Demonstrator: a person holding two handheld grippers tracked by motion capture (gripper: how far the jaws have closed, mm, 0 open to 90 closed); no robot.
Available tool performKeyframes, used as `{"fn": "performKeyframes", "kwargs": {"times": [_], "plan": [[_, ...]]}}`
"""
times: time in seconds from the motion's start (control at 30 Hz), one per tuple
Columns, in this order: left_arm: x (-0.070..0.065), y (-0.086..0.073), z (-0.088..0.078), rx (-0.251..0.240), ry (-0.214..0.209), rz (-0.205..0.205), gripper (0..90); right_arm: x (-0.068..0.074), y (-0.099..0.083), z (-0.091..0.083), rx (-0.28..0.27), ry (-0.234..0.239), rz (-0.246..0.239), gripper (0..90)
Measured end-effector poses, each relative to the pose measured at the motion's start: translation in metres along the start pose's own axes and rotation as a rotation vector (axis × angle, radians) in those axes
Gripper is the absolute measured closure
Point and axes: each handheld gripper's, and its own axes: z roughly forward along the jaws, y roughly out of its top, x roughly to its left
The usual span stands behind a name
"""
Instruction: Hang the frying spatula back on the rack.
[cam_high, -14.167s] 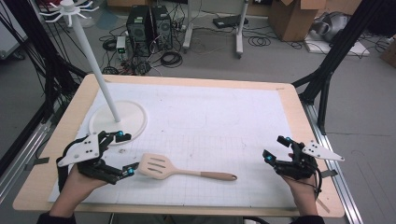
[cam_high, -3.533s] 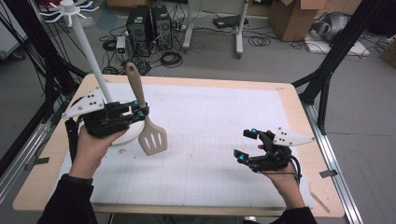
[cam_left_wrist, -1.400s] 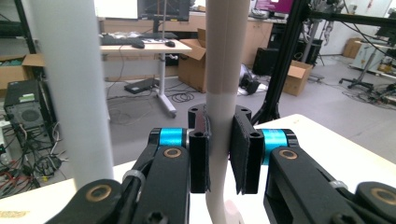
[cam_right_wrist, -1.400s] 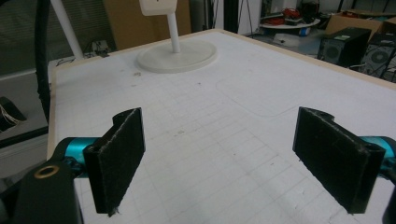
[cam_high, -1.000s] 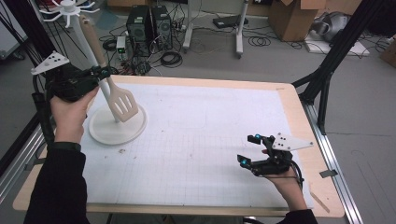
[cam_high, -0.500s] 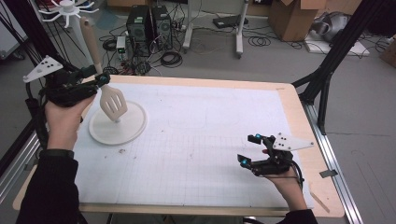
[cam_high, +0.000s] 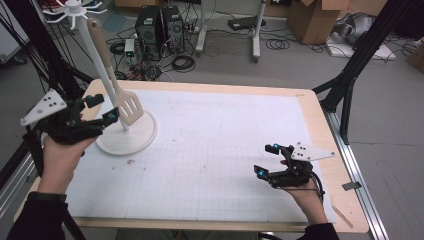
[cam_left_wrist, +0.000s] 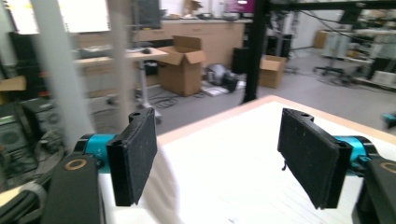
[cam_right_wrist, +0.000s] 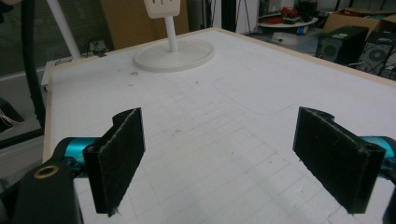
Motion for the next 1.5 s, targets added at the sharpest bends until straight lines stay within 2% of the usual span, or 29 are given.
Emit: {"fn": "performKeyframes", "kwargs": {"times": [0.17, 0.37, 0.47, 0.57, 0.83, 1.03, 1.3, 1.5], "plan": [[-0.025, -0.027, 0.001, 0.012, -0.096, -0.008, 26.2, 0.000, 0.000, 0.000, -0.002, -0.001, 0.000, 15.7], [-0.049, -0.058, 0.004, 0.027, -0.208, 0.009, 23.5, -0.001, -0.001, -0.003, -0.002, -0.011, 0.000, 15.7], [-0.059, -0.070, 0.006, 0.040, -0.252, 0.024, 22.0, -0.002, -0.002, -0.005, -0.004, -0.017, 0.001, 15.7], [-0.064, -0.080, 0.008, 0.044, -0.276, 0.020, 21.7, -0.004, -0.004, -0.006, 0.000, -0.025, 0.002, 15.5], [-0.075, -0.101, 0.014, 0.083, -0.300, 0.063, 21.3, -0.005, -0.010, -0.007, 0.010, -0.028, -0.008, 14.9], [-0.076, -0.117, 0.014, 0.078, -0.349, 0.035, 20.9, -0.004, -0.016, -0.007, 0.034, -0.021, -0.005, 14.3], [-0.071, -0.132, 0.014, 0.098, -0.345, 0.011, 21.6, -0.006, -0.022, -0.007, 0.043, -0.028, -0.002, 14.2], [-0.070, -0.131, 0.013, 0.090, -0.342, 0.013, 21.6, -0.005, -0.023, -0.006, 0.047, -0.024, -0.007, 14.1]]}}
